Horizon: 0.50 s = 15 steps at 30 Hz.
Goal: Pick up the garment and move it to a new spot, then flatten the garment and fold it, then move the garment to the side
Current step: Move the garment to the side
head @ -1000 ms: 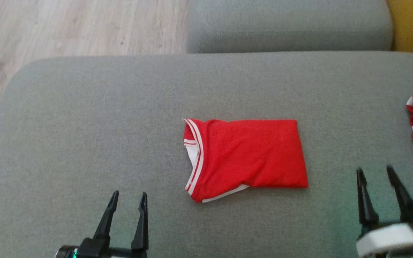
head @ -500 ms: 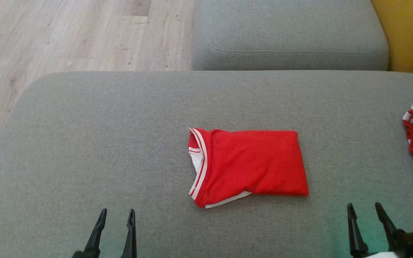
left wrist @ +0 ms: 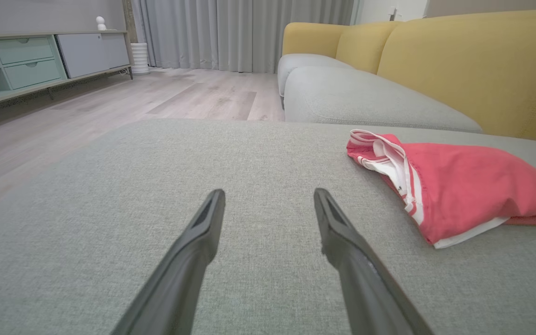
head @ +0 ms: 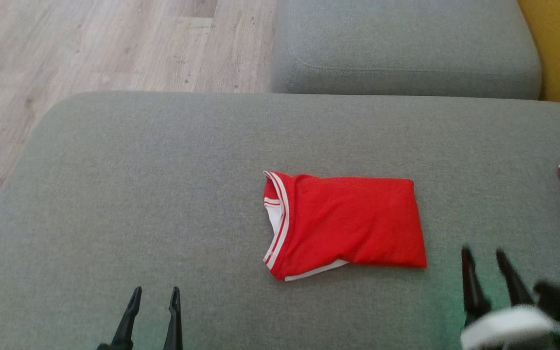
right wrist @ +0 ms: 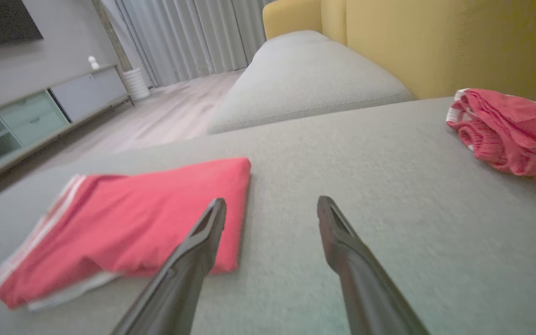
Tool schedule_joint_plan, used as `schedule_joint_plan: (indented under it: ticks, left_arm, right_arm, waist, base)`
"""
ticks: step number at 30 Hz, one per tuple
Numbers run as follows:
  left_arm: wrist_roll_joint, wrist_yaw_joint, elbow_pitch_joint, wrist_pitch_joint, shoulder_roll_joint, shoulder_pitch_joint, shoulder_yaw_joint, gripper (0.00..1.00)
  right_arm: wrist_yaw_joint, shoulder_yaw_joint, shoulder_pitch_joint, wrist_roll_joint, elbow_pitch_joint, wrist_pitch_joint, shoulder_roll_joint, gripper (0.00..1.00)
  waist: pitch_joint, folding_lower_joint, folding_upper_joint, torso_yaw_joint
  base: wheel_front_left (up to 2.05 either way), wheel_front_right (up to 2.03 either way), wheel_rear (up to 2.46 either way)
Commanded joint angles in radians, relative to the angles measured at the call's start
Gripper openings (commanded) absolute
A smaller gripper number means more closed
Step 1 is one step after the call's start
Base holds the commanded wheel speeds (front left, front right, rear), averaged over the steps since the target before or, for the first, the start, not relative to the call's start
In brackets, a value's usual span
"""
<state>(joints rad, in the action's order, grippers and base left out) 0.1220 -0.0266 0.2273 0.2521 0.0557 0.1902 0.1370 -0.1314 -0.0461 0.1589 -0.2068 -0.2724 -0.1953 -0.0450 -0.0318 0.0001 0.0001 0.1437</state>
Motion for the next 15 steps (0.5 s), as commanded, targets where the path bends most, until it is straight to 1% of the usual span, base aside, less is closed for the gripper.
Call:
schedule_joint_plan:
  ticks: [1,2,4,7,9,12,15]
  left_arm:
    - [-0.004,0.002,-0.028,0.01,-0.005,-0.028,-0.029,1.0]
    - [-0.005,0.0,-0.026,0.01,-0.005,-0.03,-0.024,1.0]
    - [-0.005,-0.001,-0.026,0.01,-0.005,-0.032,-0.018,1.0]
    - [-0.002,0.0,-0.026,0.01,-0.005,-0.043,-0.006,1.0]
    - [0.002,0.0,-0.024,0.01,-0.005,-0.055,0.005,1.0]
    - [0.012,0.001,-0.02,0.01,-0.005,-0.075,0.024,1.0]
    - [0.021,0.005,-0.017,0.01,-0.005,-0.091,0.044,1.0]
  right_arm:
    - [0.001,0.021,-0.097,-0.063,0.074,0.054,-0.013,1.0]
    - [0.001,0.018,-0.139,-0.114,0.131,0.167,-0.035,1.0]
    - [0.001,-0.008,-0.185,-0.163,0.178,0.295,-0.041,1.0]
    - [0.001,-0.043,-0.258,-0.18,0.209,0.499,-0.046,1.0]
    - [0.001,-0.058,-0.303,-0.194,0.198,0.615,-0.04,1.0]
    - [0.001,-0.08,-0.357,-0.177,0.138,0.723,-0.033,1.0]
    - [0.001,-0.111,-0.39,-0.146,0.043,0.765,-0.026,1.0]
  waist:
    - [0.004,-0.0001,-0.0001,0.002]
    - [0.012,-0.0001,-0.0001,0.007]
    - [0.022,-0.0001,-0.0001,0.011]
    - [0.044,-0.0001,-0.0001,0.025]
    - [0.059,-0.0001,-0.0001,0.04]
    - [0.08,-0.0001,-0.0001,0.071]
    - [0.096,-0.0001,-0.0001,0.107]
  base:
    - [0.0,0.0,0.0]
    - [0.0,0.0,0.0]
    - [0.0,0.0,0.0]
    - [0.0,0.0,0.0]
    - [0.0,0.0,0.0]
    - [0.0,0.0,0.0]
    - [0.0,0.0,0.0]
